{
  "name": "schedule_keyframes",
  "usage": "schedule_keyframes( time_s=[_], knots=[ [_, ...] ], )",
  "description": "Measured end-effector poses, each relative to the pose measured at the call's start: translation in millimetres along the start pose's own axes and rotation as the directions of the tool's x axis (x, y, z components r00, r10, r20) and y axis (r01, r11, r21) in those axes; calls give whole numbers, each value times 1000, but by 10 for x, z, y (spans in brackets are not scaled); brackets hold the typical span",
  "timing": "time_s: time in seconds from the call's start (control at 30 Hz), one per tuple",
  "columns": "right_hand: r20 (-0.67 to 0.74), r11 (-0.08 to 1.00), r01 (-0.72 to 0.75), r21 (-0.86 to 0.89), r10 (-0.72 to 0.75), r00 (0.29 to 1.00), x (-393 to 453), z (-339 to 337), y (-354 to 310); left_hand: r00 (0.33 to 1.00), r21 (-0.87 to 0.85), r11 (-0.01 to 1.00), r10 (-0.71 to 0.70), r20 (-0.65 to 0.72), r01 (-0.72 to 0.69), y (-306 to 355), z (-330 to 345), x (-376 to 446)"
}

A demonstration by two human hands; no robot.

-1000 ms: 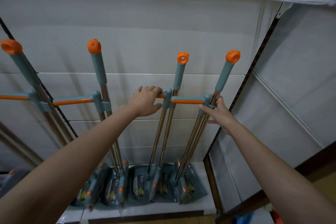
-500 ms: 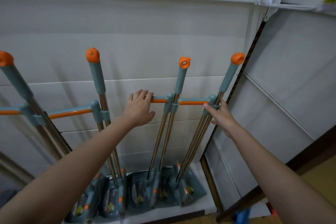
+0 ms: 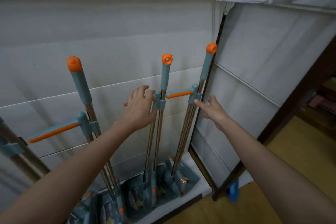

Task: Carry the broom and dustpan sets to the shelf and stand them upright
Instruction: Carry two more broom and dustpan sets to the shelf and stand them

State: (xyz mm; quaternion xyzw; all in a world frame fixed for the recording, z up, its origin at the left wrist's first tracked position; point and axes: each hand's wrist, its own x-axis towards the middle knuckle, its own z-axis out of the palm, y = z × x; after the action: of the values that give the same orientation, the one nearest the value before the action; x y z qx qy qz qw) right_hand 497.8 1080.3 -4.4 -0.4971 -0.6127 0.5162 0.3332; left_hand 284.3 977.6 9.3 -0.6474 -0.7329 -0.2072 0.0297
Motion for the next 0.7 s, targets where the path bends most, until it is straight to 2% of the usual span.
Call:
schedule_keyframes(
  time_s=[0.07, 0.23, 0.4, 0.5, 0.57, 0.7],
  knots=[
    [-15, 998, -44, 39, 45, 999, -108, -13, 71, 999, -52, 997, 49, -9, -49, 97, 24, -54],
    [-105, 991, -98, 87, 107, 989, -604, -228, 211, 974, -277, 946, 202, 102, -168, 543, 224, -151],
    [-239, 989, -81, 127, 110, 965, -1133, -731, 305, 890, -455, 853, 392, 231, -257, 1335, 485, -230],
    [-345, 982, -58, 179, 117, 931, -1525, -1163, 396, 801, -505, 782, 541, 257, -366, 1960, 584, -296],
    [-440, 974, -30, 223, 128, 889, -1857, -1486, 489, 712, -547, 708, 651, 263, -446, 2446, 633, -372],
    [-664, 965, 21, 261, 164, 729, -2731, -2214, 765, 506, -614, 542, 824, 254, -574, 3591, 652, -672]
  ],
)
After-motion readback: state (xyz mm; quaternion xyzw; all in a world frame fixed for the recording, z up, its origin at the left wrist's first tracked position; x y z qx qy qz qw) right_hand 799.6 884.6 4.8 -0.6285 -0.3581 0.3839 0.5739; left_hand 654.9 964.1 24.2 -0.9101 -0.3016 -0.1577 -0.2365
